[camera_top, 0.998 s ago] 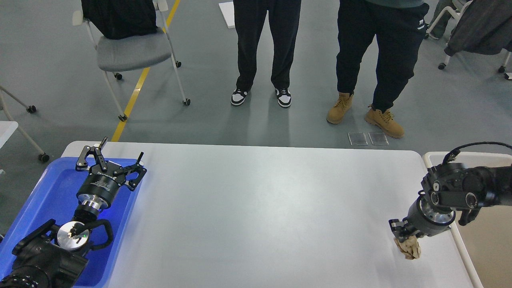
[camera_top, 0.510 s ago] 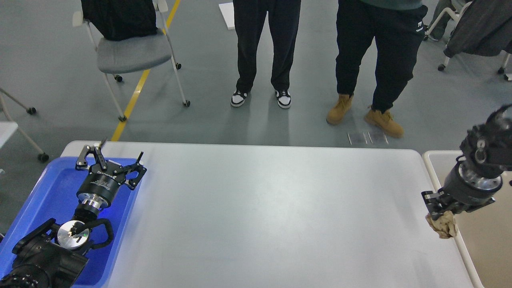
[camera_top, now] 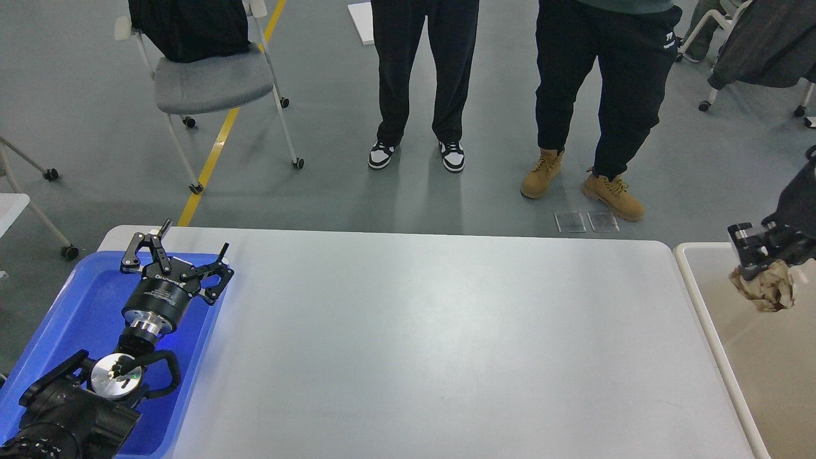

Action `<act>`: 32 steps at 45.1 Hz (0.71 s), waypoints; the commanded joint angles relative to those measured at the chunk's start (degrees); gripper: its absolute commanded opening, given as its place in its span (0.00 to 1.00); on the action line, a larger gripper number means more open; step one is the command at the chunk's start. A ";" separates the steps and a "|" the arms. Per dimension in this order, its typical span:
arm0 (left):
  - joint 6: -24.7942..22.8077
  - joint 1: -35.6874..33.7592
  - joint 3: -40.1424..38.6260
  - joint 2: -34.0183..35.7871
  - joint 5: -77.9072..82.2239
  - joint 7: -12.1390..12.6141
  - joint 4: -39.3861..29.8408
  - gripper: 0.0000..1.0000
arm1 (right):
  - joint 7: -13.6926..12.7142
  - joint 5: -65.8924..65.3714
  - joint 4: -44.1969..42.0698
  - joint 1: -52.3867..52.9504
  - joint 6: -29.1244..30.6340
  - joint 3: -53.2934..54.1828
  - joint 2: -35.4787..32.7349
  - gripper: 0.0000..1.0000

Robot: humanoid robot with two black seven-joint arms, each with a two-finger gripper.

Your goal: Tidy desktop

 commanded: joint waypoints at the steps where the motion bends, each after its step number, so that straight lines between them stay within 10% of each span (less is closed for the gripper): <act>1: 0.00 0.00 -0.01 0.00 0.00 -0.01 0.00 1.00 | -0.13 -1.84 -2.53 1.91 0.89 -0.79 -1.55 0.00; 14: 0.00 0.00 -0.01 0.00 0.00 -0.01 0.00 1.00 | 0.04 -8.70 -21.95 -12.75 -1.47 4.56 -10.16 0.00; 32: 0.00 0.00 0.08 0.00 0.00 -0.01 0.00 1.00 | -0.05 -9.14 -39.88 -48.26 -33.72 23.72 -13.51 0.00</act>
